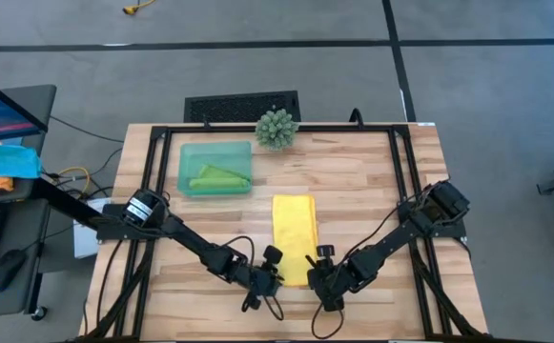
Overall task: Roll microfiber towels into tight, uniform cylinder then place into a basket
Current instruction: Fold the yellow towel
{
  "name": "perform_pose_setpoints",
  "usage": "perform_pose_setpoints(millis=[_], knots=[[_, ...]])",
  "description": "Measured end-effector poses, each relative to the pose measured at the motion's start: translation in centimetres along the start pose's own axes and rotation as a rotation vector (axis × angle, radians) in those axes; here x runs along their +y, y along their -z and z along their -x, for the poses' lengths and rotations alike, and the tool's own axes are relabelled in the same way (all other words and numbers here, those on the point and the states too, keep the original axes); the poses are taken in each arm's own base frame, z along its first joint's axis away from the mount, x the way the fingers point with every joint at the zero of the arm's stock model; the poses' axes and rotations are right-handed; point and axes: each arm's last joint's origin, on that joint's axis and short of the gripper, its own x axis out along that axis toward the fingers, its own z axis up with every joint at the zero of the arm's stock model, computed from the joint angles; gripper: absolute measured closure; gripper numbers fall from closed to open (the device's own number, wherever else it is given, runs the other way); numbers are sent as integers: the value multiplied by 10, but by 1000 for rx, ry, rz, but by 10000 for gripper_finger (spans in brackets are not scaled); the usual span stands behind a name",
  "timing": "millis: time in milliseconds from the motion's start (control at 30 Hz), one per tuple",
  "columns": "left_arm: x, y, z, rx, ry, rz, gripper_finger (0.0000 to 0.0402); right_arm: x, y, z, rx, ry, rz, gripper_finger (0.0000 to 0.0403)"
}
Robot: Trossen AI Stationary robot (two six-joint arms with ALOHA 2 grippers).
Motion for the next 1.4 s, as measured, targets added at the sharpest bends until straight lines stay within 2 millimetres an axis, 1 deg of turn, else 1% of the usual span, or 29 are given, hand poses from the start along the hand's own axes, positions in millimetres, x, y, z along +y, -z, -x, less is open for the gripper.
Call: perform_pose_setpoints(millis=[100,133,333,367,433,533,633,733,900,1067,1167,1267,1400], knots=[[0,1,0,4,-7,7,387,-2,-1,0,1,2,-6,263],[0,1,0,6,-10,7,393,-2,-1,0,1,3,-11,278],[2,0,2,8,-23,-12,393,1,-1,0,-9,-4,-8,378],[3,-1,4,10,-27,-15,396,3,-1,1,-11,-9,-4,387],[5,-2,10,19,-53,-21,398,8,-2,3,-22,-19,4,389],[9,-12,23,-5,-68,-18,397,17,-6,8,-41,-40,-9,378],[10,-18,35,-12,-66,-18,398,26,-14,16,-77,-65,-2,385],[8,-22,45,-18,-53,-9,399,35,-23,25,-112,-83,2,395],[0,-33,64,-72,-39,-17,400,45,-34,38,-149,-106,-30,386],[-9,-45,85,-110,-124,-23,400,52,-41,51,-157,-103,-61,397],[-9,-52,94,-107,-154,-14,400,54,-44,59,-141,-70,-96,392],[-5,-64,101,-112,-170,-7,400,53,-45,67,-117,-17,-132,389],[13,-76,105,-76,-233,23,400,48,-44,73,-77,70,-195,397]])
